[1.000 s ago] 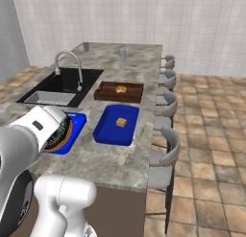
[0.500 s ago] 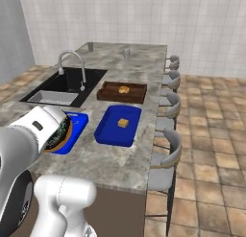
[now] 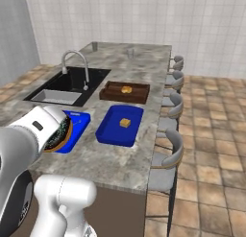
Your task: Take the cake and donut from the fridge and place them on the empty tray on the dining counter.
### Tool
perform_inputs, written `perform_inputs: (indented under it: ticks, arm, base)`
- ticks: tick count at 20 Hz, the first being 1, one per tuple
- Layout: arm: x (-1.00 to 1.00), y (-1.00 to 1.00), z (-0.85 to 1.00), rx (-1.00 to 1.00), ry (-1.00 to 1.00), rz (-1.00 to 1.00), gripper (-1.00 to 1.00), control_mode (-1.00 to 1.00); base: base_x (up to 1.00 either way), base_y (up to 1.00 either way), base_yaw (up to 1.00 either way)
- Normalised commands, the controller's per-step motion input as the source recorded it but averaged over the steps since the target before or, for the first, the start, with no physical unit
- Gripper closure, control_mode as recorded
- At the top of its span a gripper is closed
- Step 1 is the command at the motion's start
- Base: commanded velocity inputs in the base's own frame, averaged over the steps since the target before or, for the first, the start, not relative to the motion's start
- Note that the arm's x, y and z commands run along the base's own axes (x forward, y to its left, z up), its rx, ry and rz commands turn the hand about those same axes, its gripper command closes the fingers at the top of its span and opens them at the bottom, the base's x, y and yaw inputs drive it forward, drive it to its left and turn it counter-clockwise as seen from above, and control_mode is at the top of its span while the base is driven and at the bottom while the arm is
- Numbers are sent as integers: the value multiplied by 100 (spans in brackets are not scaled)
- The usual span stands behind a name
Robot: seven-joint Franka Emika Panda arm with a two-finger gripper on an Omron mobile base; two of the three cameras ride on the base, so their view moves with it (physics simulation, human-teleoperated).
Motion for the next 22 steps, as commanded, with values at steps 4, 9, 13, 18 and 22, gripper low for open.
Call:
perform_inputs:
  ticks: [4,9,13,18,22]
  arm:
    - [0,0,0,0,0,0,100,100]
    - [11,0,0,0,2,0,100,-100]
    - [94,0,0,0,11,0,100,-100]
    - [100,0,-5,0,6,0,100,-100]
    - [97,0,-4,0,4,0,100,-100]
  base:
    - [41,2,7]
    - [9,0,0]
    - [0,0,0]
    - [0,0,0]
    - [0,0,0]
